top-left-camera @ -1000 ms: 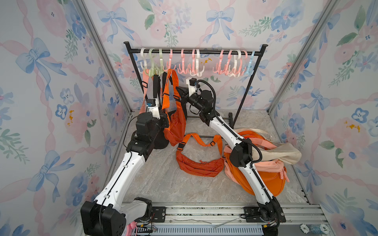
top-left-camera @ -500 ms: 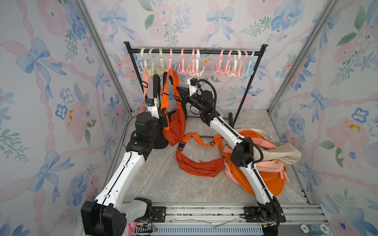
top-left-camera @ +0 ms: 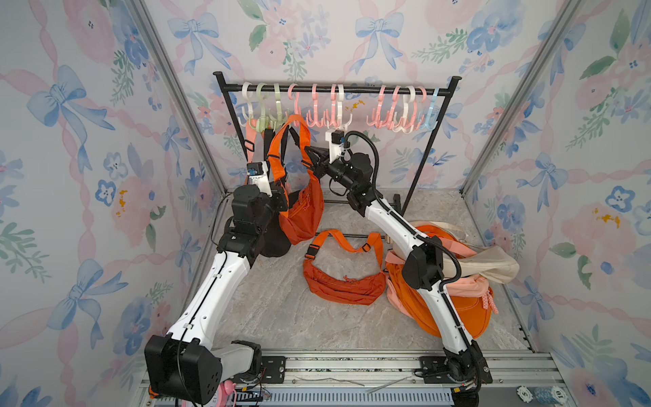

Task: Take the bag off the hook
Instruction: Pick up the bag from the hook.

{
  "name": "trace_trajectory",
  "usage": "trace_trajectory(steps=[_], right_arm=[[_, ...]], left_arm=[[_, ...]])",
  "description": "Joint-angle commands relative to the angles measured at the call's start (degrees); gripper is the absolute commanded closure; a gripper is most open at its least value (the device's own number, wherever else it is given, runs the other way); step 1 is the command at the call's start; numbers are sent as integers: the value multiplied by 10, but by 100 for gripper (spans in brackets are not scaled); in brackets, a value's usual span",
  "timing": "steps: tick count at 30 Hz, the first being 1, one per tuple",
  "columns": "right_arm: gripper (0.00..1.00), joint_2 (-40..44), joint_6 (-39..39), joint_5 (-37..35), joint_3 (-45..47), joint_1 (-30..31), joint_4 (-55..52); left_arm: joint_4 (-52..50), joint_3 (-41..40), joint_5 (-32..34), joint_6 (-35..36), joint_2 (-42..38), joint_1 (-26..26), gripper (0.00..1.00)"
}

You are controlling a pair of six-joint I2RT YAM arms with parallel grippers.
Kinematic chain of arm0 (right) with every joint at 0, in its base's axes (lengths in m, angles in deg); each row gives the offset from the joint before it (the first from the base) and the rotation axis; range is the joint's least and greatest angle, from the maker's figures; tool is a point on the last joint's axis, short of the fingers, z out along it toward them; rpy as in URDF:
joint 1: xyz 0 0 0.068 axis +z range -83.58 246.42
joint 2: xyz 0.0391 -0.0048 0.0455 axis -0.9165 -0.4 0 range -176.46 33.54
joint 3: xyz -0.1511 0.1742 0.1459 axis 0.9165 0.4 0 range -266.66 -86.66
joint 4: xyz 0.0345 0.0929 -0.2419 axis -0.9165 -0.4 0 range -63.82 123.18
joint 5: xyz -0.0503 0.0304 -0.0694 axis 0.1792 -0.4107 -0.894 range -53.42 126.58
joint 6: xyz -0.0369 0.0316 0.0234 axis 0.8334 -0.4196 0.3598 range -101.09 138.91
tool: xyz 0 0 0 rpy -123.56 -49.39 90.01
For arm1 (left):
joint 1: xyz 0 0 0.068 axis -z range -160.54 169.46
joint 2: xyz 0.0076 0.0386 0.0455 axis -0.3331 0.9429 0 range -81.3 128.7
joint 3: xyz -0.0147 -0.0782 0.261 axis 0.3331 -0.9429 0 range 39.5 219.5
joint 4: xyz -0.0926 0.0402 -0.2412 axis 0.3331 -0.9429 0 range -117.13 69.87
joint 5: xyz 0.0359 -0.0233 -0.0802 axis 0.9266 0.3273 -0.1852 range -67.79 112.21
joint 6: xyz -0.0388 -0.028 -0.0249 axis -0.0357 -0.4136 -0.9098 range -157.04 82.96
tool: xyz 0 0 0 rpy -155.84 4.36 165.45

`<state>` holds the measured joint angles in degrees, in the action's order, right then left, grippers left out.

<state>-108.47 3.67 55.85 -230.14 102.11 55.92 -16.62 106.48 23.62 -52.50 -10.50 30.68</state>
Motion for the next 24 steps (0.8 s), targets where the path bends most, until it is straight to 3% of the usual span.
trace_trajectory(steps=[1, 10, 24], right_arm=[[100, 43, -10, 9, 6, 1, 28], [100, 86, -8, 23, 51, 3, 53], [100, 202, 40, 29, 205, 26, 92]], left_arm=[[11, 26, -5, 1, 4, -3, 100], [9, 30, -7, -1, -18, -4, 100], [-2, 0, -14, 6, -81, -3, 100]])
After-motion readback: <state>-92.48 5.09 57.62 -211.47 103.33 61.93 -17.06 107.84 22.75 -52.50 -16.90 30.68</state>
